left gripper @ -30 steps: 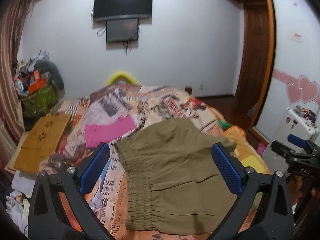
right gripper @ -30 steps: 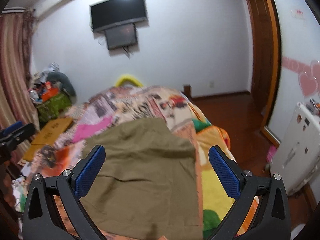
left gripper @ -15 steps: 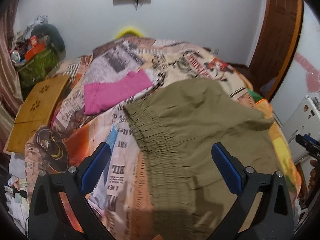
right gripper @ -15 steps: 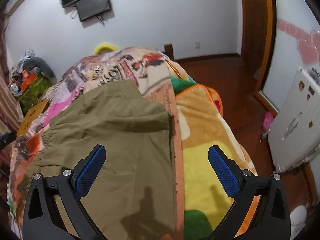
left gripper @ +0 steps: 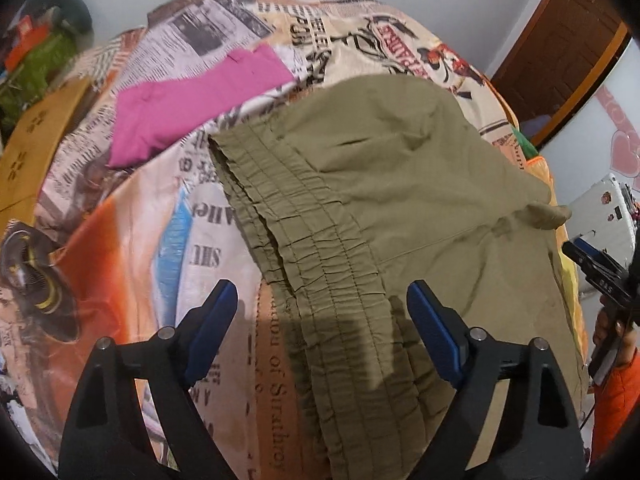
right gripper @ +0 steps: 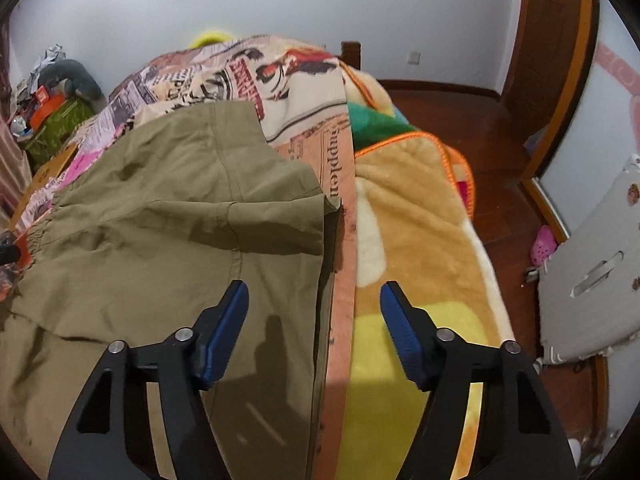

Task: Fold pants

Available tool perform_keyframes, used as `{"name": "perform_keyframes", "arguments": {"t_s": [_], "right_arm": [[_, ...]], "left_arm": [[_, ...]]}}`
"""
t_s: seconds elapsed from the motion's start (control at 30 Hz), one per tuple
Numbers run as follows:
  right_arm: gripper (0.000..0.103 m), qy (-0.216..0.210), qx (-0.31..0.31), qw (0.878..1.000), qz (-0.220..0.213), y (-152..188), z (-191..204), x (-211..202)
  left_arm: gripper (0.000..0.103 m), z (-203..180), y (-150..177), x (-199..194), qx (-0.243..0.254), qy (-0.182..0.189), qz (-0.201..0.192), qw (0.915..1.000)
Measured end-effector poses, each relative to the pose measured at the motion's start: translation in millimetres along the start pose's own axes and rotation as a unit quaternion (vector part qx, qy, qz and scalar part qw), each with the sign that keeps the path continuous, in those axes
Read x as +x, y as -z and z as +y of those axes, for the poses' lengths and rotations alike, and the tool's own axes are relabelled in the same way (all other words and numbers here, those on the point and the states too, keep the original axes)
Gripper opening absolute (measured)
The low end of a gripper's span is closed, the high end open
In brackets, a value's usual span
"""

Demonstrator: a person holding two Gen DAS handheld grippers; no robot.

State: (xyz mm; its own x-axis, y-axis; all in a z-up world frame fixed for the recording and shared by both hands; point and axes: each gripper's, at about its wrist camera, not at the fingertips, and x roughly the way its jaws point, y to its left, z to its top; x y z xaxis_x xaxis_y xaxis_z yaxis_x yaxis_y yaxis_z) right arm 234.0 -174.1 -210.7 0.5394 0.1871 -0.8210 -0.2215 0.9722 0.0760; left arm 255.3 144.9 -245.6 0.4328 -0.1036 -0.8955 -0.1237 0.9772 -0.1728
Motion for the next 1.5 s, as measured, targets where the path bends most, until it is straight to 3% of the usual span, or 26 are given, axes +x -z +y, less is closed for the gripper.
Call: {"name": "perform_keyframes", "arguments": {"t_s": [0.07, 0.2, 0.23, 0.3, 0.43, 0.53, 0.9, 1.07, 1.27, 1.4, 1.5], "right_arm": [[0.060, -0.010, -0.004, 1.000, 0.011, -2, 0, 11], [0.041, -0.031, -0.014, 0.998, 0.045, -2, 6, 33], [0.040, -0.035, -0.015, 0.998, 0.053, 0, 7, 38], [0.035, -0.049, -0.015, 0.998, 0.039, 2, 7, 38], [0.013, -0.072, -0.018, 0.996, 0.041, 4, 10, 36], [0.009, -0.064, -0.030, 0.997, 0.040, 3, 16, 34], [0.007, -0.078, -0.041, 0.996, 0.032, 4, 35, 23], [0.006, -0.073, -0.040, 0.995, 0.053, 3, 40, 34], [0.010, -0.079, -0.048, 0.993, 0.072, 1, 35, 18], [0.011, -0.083, -0.046, 0.994, 0.053, -1, 29, -2], [0.012, -0.090, -0.040, 0.995, 0.031, -12, 25, -14]], "left_arm": [[0.088, -1, -1, 9, 0.004, 0.002, 0.012, 0.9999], [0.088, 0, 1, 23, 0.010, 0.007, 0.030, 0.9995], [0.088, 0, 1, 24, 0.013, 0.003, 0.028, 0.9995], [0.088, -2, 1, 26, 0.035, -0.011, 0.017, 0.9992], [0.088, -11, 1, 26, 0.085, -0.055, -0.009, 0.9949], [0.088, -11, 0, 23, 0.097, -0.073, -0.013, 0.9925], [0.088, 21, 9, 15, 0.083, -0.081, -0.007, 0.9932], [0.088, 24, 9, 20, 0.074, -0.066, 0.002, 0.9950], [0.087, 21, 7, 6, 0.070, -0.067, -0.001, 0.9953], [0.087, 7, 3, -11, 0.106, -0.092, -0.015, 0.9901], [0.087, 3, -5, -24, 0.114, -0.087, -0.033, 0.9891]]}}
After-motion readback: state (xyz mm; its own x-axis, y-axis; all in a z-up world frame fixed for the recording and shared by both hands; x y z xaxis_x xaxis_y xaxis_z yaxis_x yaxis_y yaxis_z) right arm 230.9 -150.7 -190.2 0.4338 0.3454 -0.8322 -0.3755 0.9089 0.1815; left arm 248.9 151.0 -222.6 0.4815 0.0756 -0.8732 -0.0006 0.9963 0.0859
